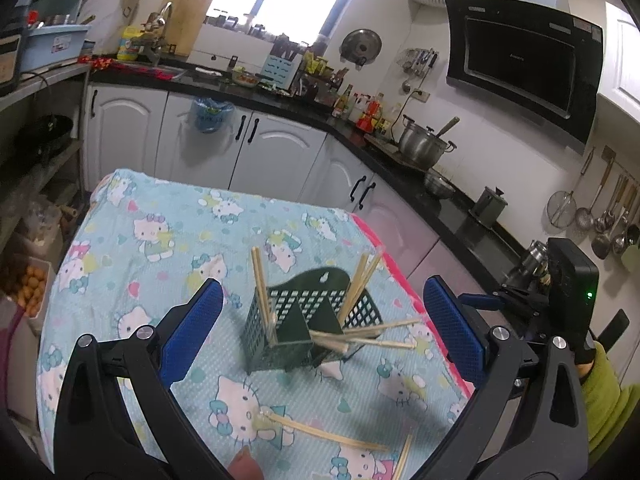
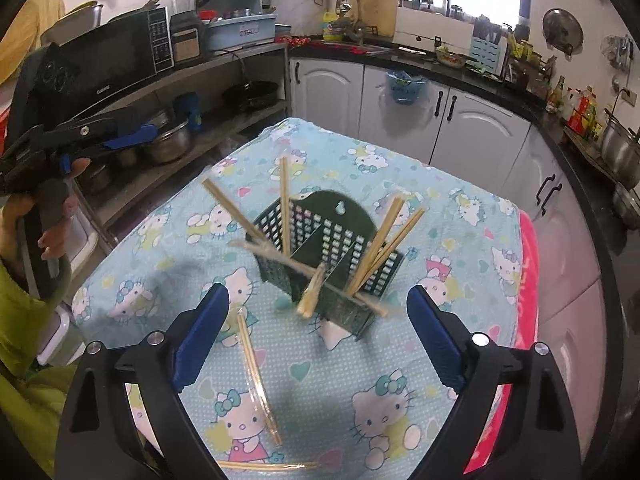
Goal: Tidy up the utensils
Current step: 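Move both open grippers back down toward the chopsticks left on the cloth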
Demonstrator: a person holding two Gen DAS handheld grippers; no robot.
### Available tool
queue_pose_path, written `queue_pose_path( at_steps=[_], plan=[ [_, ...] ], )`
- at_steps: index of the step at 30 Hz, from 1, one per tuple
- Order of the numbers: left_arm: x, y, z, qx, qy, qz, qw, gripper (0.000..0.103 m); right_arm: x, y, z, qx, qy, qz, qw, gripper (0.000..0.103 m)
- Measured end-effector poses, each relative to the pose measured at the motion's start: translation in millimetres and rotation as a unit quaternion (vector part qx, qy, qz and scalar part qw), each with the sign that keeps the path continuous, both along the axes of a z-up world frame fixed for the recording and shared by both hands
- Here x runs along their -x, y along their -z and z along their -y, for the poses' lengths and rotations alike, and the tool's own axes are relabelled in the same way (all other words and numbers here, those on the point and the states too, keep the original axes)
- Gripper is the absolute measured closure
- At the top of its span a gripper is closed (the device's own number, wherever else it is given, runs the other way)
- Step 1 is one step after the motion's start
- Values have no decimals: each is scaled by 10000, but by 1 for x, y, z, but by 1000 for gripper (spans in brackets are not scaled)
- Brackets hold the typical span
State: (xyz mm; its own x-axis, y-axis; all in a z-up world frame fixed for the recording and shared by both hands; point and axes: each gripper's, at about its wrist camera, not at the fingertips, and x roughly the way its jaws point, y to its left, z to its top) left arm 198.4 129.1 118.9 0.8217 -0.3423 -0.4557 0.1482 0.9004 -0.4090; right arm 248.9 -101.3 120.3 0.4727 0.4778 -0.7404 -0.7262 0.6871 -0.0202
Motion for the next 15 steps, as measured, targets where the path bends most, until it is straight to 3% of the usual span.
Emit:
queue_pose_path(
  at_steps=[6,15],
  plan=[
    [9,17,-1,-8,-8,-172,9999,11,17,16,-2,141,25,77,9999,12],
    [13,51,-1,29,-23,-597,9982,11,33,53,6,300,222,-161,9992,12]
  ],
)
